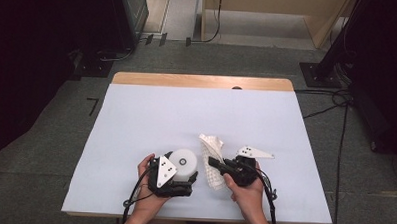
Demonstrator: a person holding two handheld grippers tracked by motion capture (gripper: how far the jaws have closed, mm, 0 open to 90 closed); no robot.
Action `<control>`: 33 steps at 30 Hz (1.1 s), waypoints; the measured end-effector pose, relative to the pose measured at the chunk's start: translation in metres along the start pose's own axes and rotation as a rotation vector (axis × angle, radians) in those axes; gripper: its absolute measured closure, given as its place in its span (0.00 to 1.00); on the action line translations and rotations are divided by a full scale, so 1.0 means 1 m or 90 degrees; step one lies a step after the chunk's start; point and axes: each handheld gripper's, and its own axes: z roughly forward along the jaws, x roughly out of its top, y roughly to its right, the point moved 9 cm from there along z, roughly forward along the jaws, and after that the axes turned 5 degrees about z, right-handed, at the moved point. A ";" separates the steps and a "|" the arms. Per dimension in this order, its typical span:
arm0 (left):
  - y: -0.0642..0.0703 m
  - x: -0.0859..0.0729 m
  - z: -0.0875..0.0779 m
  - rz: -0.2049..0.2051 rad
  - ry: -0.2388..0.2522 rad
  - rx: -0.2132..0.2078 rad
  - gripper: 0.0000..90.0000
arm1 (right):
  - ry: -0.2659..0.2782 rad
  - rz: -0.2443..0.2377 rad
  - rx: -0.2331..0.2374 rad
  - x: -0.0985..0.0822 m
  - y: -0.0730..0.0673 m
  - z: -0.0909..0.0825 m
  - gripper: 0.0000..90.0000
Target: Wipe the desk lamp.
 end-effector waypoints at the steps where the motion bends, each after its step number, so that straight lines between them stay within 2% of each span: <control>1: 0.001 -0.001 0.001 -0.005 -0.005 0.013 0.02 | -0.003 0.001 -0.001 -0.001 0.000 0.000 0.88; 3: 0.003 -0.003 0.003 -0.011 -0.019 0.029 0.03 | -0.005 0.001 -0.002 -0.002 0.001 0.001 0.88; 5: 0.006 -0.002 0.002 -0.007 -0.006 0.035 0.09 | -0.007 0.000 -0.003 -0.003 0.001 0.001 0.88; 9: 0.005 0.001 0.000 0.026 0.008 0.013 0.10 | -0.004 0.001 -0.001 -0.002 0.000 0.000 0.88; 11: 0.001 0.006 -0.002 0.029 0.024 -0.009 0.10 | -0.004 0.006 0.001 -0.002 0.001 0.000 0.88; 14: -0.007 0.017 -0.009 0.015 0.075 -0.062 0.10 | -0.012 0.003 -0.002 -0.005 0.001 0.004 0.88; 16: -0.009 0.020 -0.011 0.017 0.090 -0.082 0.10 | -0.022 0.006 -0.004 -0.009 0.002 0.008 0.88; 17: -0.010 0.020 -0.011 0.021 0.091 -0.087 0.10 | -0.029 0.010 -0.003 -0.012 0.001 0.010 0.88; 20: -0.008 0.017 -0.010 0.037 0.083 -0.102 0.10 | -0.034 0.023 0.026 -0.014 -0.006 0.014 0.89; 23: -0.003 0.015 -0.008 0.044 0.078 -0.111 0.10 | -0.030 0.019 0.038 -0.011 -0.013 0.013 0.89; 29: 0.001 0.010 -0.003 0.053 0.063 -0.121 0.10 | 0.022 0.025 0.083 0.012 -0.028 -0.008 0.89; 31: 0.001 0.012 -0.004 0.051 0.069 -0.123 0.10 | 0.036 0.013 0.092 0.018 -0.034 -0.014 0.89; 33: 0.000 0.014 -0.005 0.050 0.073 -0.122 0.10 | 0.034 0.013 0.090 0.018 -0.035 -0.014 0.89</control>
